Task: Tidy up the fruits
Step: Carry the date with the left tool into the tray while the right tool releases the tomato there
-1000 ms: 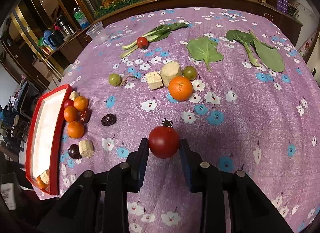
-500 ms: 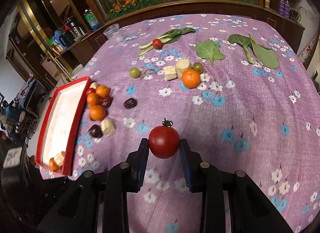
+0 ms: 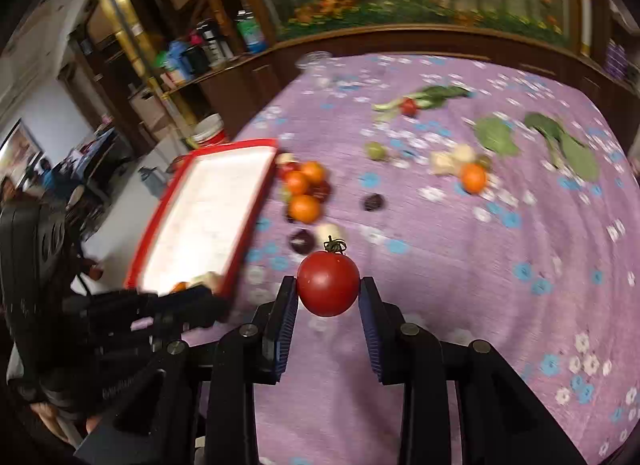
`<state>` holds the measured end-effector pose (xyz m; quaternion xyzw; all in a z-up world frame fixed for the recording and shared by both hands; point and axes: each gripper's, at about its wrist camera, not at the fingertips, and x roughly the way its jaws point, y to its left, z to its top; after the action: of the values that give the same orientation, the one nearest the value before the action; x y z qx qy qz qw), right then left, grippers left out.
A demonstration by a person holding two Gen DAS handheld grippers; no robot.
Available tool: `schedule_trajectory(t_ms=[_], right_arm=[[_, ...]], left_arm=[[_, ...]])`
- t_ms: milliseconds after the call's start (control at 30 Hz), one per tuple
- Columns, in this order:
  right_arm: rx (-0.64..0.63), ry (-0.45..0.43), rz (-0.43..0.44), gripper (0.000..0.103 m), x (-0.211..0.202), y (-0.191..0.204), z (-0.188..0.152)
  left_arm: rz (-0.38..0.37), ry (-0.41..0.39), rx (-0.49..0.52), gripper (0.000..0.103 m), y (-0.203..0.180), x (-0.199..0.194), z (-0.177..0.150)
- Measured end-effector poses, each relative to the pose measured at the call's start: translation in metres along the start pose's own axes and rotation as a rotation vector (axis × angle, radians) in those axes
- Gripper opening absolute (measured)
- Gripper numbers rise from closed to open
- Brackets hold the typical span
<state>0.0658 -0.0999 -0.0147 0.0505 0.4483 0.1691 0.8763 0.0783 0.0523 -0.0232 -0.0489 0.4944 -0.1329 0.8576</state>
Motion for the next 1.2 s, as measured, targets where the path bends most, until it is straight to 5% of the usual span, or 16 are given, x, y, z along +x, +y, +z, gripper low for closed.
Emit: schedule_trajectory(t_ms=[233, 567, 867, 1200], right_arm=[[-0.103, 0.007, 0.065, 0.032, 0.018, 0.06, 0.021], [-0.175, 0.126, 0.143, 0.032, 0.096, 0.111, 0.037], [-0.205, 0.232, 0.154, 0.032, 0.166, 0.127, 0.033], [-0.267, 0.311, 0.116, 0.031, 0.195, 0.142, 0.028]], left_arm=[[0.092, -0.057, -0.124, 0.016, 0.066, -0.022, 0.015], [0.15, -0.009, -0.221, 0.016, 0.136, 0.001, 0.016], [0.173, 0.059, -0.243, 0.016, 0.158, 0.037, 0.012], [0.179, 0.126, -0.231, 0.016, 0.166, 0.055, 0.014]])
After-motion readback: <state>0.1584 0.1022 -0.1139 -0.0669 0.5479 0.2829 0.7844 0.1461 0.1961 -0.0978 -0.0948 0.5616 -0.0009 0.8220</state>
